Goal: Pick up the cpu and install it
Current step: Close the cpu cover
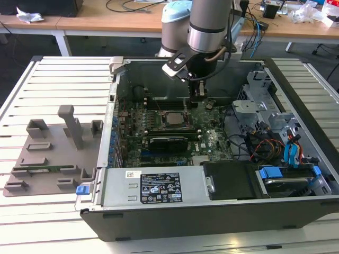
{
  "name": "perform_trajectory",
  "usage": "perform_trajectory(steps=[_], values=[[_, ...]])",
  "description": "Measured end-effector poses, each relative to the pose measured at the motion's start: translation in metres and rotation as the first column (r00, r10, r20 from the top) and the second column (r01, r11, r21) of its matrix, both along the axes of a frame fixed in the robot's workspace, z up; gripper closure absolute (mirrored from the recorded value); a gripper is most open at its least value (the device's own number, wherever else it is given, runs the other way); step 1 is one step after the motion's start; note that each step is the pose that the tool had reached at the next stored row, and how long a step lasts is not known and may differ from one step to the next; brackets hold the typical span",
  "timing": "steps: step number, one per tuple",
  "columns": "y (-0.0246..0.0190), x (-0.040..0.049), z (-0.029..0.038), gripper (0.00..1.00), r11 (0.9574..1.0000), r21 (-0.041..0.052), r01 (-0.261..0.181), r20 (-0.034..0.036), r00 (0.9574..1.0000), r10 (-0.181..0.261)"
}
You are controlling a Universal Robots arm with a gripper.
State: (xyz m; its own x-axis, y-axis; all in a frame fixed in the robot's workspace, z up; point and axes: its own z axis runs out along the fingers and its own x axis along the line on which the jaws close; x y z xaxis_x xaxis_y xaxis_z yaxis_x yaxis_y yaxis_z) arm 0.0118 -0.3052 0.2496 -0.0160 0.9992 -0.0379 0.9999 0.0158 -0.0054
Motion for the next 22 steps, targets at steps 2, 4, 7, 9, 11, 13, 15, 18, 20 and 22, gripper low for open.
perform_trajectory(steps=[2, 4, 7, 9, 11, 13, 15, 18, 20, 22], values=[[0.0000, -0.0044, -0.0013, 0.89, 1.0000, 0.0001, 0.000, 0.0001, 1.0000, 0.000], [0.0000, -0.0114, -0.0070, 0.89, 1.0000, 0.0001, 0.000, 0.0001, 1.0000, 0.000], [0.0000, -0.0235, -0.0166, 0.89, 1.0000, 0.0000, 0.000, 0.0001, 1.0000, 0.000], [0.0000, -0.0318, -0.0227, 0.89, 1.0000, 0.0001, 0.000, 0.0001, 1.0000, 0.000], [0.0000, -0.0371, -0.0261, 0.89, 1.0000, 0.0001, 0.000, 0.0001, 1.0000, 0.000], [0.0000, -0.0427, -0.0296, 0.89, 1.0000, 0.0000, 0.000, 0.0000, 1.0000, 0.000], [0.0000, -0.0509, -0.0342, 0.89, 1.0000, 0.0000, 0.000, 0.0000, 1.0000, 0.000], [0.0000, -0.0596, -0.0386, 0.89, 1.0000, 0.0000, 0.000, 0.0000, 1.0000, 0.000], [0.0000, -0.0639, -0.0408, 0.89, 1.0000, 0.0000, 0.000, 0.0000, 1.0000, 0.000], [0.0000, -0.0661, -0.0417, 0.89, 1.0000, 0.0000, 0.000, 0.0000, 1.0000, 0.000]])
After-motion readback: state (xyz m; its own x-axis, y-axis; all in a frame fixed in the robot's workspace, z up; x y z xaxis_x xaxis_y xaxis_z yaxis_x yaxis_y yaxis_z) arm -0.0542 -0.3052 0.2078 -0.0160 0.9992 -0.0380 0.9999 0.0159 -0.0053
